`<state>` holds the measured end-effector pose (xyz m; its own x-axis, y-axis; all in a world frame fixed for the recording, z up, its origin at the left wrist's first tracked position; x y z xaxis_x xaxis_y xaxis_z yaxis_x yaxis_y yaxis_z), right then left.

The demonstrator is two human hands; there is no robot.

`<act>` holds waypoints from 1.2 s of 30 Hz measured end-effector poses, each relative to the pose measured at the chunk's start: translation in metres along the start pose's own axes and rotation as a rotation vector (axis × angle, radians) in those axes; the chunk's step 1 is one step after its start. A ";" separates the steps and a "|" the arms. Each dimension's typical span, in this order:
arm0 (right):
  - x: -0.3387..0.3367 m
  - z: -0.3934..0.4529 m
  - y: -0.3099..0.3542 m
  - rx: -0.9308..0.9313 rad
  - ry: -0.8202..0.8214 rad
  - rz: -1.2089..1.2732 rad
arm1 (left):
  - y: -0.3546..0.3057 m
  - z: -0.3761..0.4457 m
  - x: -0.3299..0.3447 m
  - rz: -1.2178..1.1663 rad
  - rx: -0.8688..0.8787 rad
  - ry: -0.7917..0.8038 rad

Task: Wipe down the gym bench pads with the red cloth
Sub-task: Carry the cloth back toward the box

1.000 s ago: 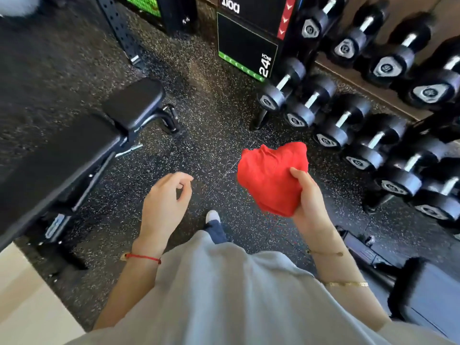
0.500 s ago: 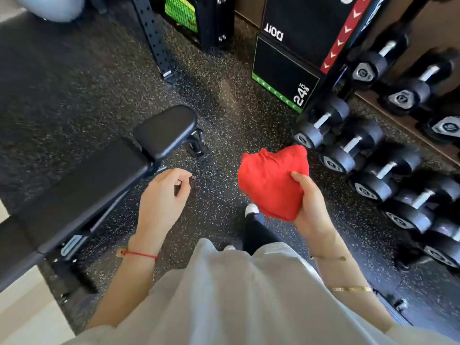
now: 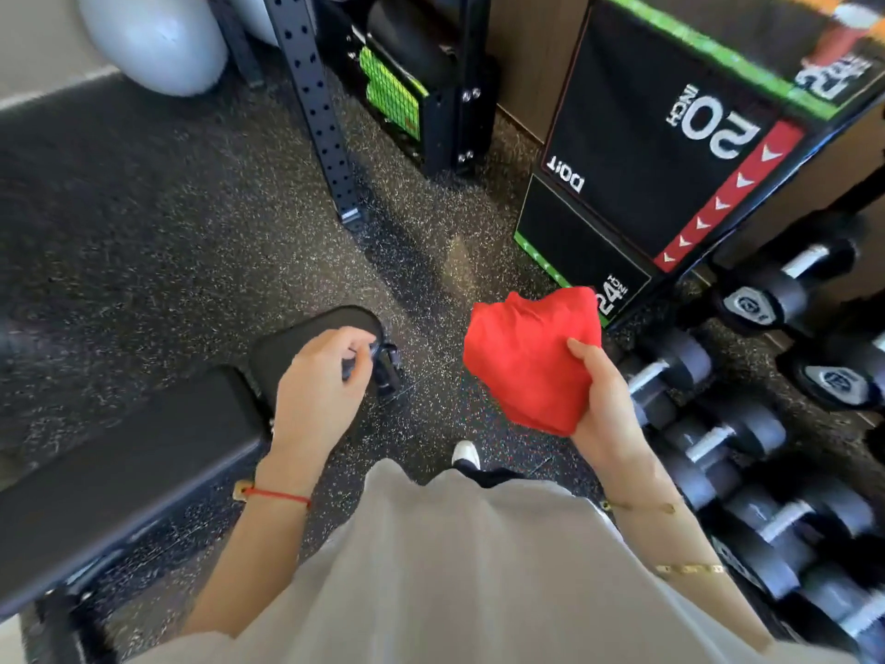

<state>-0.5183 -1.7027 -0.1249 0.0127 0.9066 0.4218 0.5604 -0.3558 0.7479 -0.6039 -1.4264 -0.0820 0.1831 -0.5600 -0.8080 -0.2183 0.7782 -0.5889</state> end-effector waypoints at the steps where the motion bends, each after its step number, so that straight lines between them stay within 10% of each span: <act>1: 0.005 0.017 0.013 -0.005 0.008 -0.008 | -0.004 0.020 0.001 -0.005 -0.002 -0.002; 36: 0.068 0.463 0.269 -0.246 -0.395 0.408 | -0.145 0.693 0.111 0.095 0.596 0.438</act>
<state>0.0171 -1.6320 -0.1329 0.5177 0.6852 0.5124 0.2388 -0.6908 0.6825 0.1124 -1.4045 -0.0728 -0.2369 -0.4476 -0.8623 0.3650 0.7815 -0.5060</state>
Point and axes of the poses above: each hand's wrist, its own z-axis towards the middle knuckle, its own x-axis out of the palm, y = z × x, the point moved 6 cm from there along z, towards the middle knuckle, and after that the axes turned 9 degrees about y, right-handed, at the moved point
